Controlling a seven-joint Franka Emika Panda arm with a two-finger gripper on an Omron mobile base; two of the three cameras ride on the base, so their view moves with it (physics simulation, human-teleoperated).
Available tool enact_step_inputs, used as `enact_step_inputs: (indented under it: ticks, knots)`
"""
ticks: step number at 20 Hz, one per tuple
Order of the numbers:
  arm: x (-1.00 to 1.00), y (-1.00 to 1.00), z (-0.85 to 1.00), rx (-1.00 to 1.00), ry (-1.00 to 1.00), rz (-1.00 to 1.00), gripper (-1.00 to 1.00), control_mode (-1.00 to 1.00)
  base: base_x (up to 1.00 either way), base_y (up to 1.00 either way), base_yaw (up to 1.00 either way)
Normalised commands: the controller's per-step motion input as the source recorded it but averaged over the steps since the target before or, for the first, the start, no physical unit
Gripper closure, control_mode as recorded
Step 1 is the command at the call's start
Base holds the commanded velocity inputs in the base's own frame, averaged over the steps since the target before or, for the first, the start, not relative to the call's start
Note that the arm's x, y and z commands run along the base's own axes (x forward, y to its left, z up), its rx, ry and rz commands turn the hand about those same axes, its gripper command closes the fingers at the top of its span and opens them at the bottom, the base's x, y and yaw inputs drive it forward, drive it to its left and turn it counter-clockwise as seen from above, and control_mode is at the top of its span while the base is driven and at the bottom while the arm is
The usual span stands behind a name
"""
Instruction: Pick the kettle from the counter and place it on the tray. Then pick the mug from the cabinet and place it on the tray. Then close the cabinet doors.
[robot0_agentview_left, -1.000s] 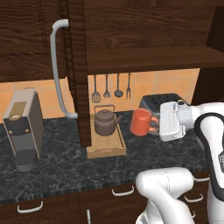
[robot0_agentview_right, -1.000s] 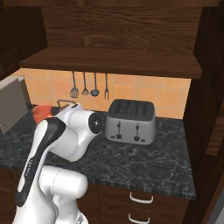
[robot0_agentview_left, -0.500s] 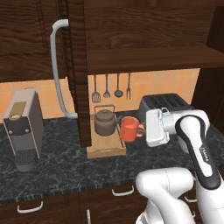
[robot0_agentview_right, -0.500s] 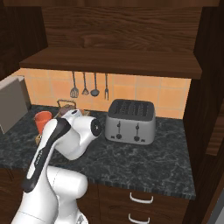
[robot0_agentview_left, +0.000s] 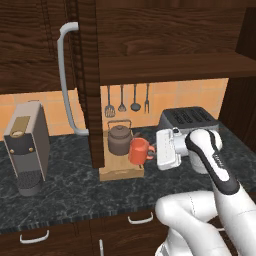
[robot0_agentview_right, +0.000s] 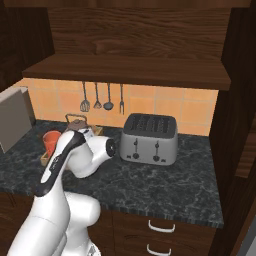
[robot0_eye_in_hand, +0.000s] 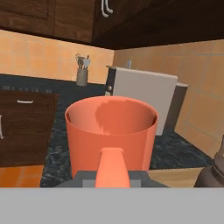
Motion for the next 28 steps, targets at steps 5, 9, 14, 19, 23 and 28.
enact_step_inputs:
  ticks: [5,9,14,19,23,28]
  knots:
    - [0.3,0.05,-0.34,0.0,-0.01,0.09,1.0,-1.0,0.0,0.0,0.0]
    - [0.32,0.1,-0.4,0.0,-0.02,0.06,1.0,-1.0,0.0,0.0,0.0]
    - [0.36,0.12,-0.32,0.0,-0.01,0.0,1.0,-1.0,0.0,0.0,0.0]
    - [0.34,0.01,-0.22,0.0,0.0,0.0,1.0,-1.0,0.0,0.0,0.0]
    - [0.41,0.0,-0.12,0.0,0.0,0.0,1.0,-1.0,0.0,0.0,0.0]
    - [0.38,0.02,-0.23,0.0,0.0,0.0,1.0,-1.0,0.0,0.0,0.0]
